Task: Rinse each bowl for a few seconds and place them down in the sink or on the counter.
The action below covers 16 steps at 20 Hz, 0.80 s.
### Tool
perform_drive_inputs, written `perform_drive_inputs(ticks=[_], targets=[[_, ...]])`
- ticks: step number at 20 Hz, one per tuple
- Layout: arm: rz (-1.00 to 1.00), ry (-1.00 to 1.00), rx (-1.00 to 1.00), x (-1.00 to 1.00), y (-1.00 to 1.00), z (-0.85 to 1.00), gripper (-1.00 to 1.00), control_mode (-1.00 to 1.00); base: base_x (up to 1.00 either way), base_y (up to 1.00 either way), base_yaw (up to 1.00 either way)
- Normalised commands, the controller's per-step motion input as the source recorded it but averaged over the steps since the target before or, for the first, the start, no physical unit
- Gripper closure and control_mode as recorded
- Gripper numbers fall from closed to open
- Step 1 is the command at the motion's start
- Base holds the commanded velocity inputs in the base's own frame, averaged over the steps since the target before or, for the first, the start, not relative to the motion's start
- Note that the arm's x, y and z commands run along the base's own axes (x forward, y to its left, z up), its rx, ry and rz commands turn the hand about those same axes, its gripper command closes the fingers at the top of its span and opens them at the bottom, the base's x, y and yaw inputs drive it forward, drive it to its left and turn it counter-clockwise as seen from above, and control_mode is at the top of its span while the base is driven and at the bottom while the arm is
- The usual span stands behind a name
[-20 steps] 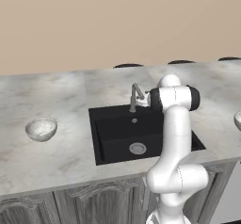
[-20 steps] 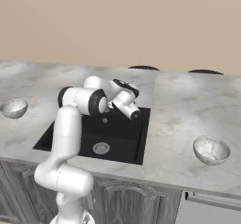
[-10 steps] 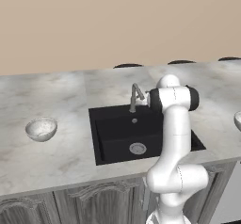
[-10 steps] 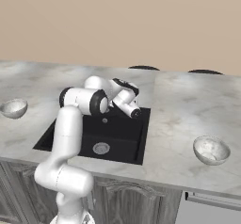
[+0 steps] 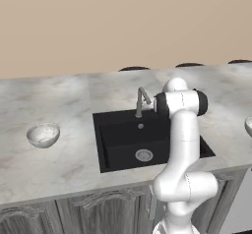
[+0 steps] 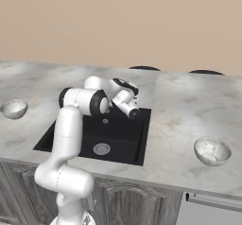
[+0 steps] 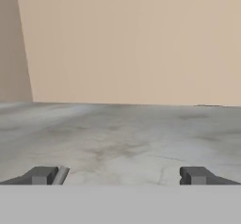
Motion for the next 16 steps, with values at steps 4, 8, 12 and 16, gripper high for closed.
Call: perform_drive_inputs(ticks=[4, 8, 12, 16], targets=[[-0.10, 0.01, 0.03, 0.02, -0.87, -0.45, -1.00, -1.00, 0.00, 0.00, 0.00], [-0.09, 0.00, 0.05, 0.00, -0.93, -0.49, -1.00, -1.00, 0.00, 0.00, 0.00], [-0.08, 0.00, 0.05, 0.00, -0.93, -0.52, -1.00, -1.00, 0.00, 0.00, 0.00], [-0.07, 0.01, 0.05, 0.00, -0.95, -0.53, -1.00, -1.00, 0.00, 0.00, 0.00]])
